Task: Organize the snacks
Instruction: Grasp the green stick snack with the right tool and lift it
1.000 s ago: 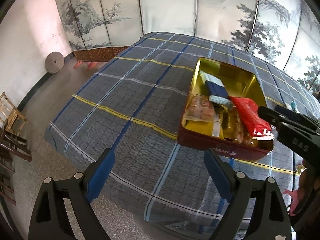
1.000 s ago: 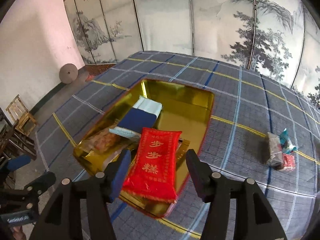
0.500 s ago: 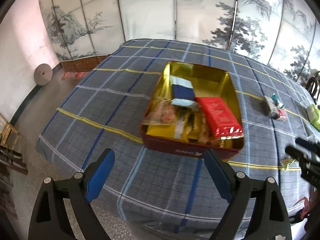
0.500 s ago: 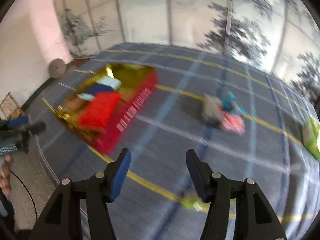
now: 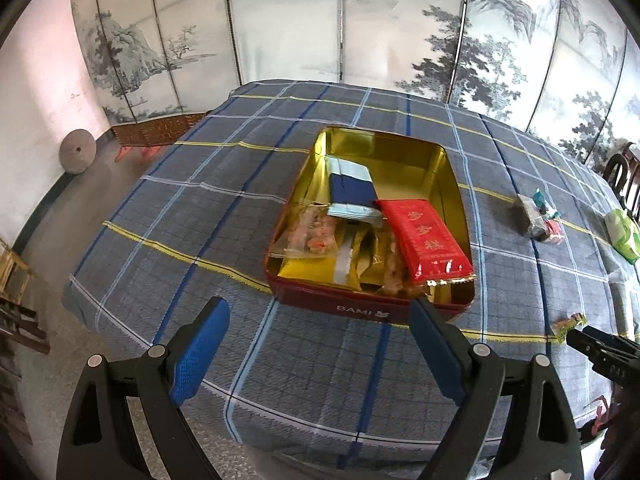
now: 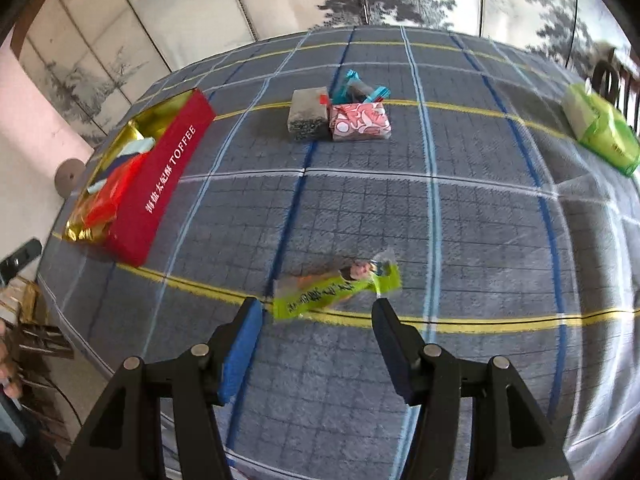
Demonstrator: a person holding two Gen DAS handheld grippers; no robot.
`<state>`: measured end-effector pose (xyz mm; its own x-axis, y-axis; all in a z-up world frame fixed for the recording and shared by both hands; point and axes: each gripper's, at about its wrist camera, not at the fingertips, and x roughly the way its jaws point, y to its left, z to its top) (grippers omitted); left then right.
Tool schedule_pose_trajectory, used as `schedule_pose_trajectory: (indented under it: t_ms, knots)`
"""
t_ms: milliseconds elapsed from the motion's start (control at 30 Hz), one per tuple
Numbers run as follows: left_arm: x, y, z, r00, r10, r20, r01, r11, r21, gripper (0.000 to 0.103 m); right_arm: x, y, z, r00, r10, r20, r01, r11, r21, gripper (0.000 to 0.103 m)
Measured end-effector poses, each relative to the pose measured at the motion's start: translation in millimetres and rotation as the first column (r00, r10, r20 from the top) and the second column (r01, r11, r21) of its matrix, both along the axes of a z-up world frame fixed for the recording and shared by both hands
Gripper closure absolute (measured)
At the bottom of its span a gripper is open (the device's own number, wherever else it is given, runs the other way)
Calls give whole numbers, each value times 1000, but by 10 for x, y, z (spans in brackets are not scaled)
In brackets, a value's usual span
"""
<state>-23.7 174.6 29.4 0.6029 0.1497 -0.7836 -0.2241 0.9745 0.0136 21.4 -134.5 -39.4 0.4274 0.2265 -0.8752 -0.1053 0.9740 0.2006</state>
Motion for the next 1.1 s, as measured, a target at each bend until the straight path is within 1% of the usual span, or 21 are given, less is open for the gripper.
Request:
schedule_pose_trajectory:
  t_ms: [67,167,300,333,400,533,667,767,900,1100]
  knots:
    - [-2,29,4,1000,8,-1,-8,1000,0,14,55,16,-32,1000,-13,-5,13,1000,-1,45]
    - [4,62,2,1000,18,-5,-18,1000,2,14,124,60,-65,1000,-18,-7,18,1000,-7,53]
    - [29,68,-16,1000,24,-16,-24,1000,0,14,232,96,-130,1000,-18,-13,17,1000,-17,61]
    - [38,63,-19,1000,23,-18,-23,1000,0,14,248,106,-131,1000,-12,-2,11,1000,-23,62]
    - [62,41,-19,1000,20,-23,-20,1000,3,14,265,124,-134,1000,3,9,-3,998,-56,71]
    - [125,-51,-6,1000,5,-29,-5,1000,7,14,251,148,-141,998,43,37,-39,993,-112,82]
    - [201,-211,-2,999,-24,-35,24,1000,14,14,221,111,-142,995,72,63,-64,990,-123,84]
    - [282,-374,-10,998,-52,-44,53,998,18,14,253,39,-145,994,67,88,-54,988,-144,85]
    - [426,-630,-38,994,-92,-55,92,996,5,14,430,-117,-147,992,47,115,-28,986,-166,85]
    - [743,-1057,-48,988,-146,-49,145,989,-24,14,780,-435,-183,982,13,188,32,973,-230,85]
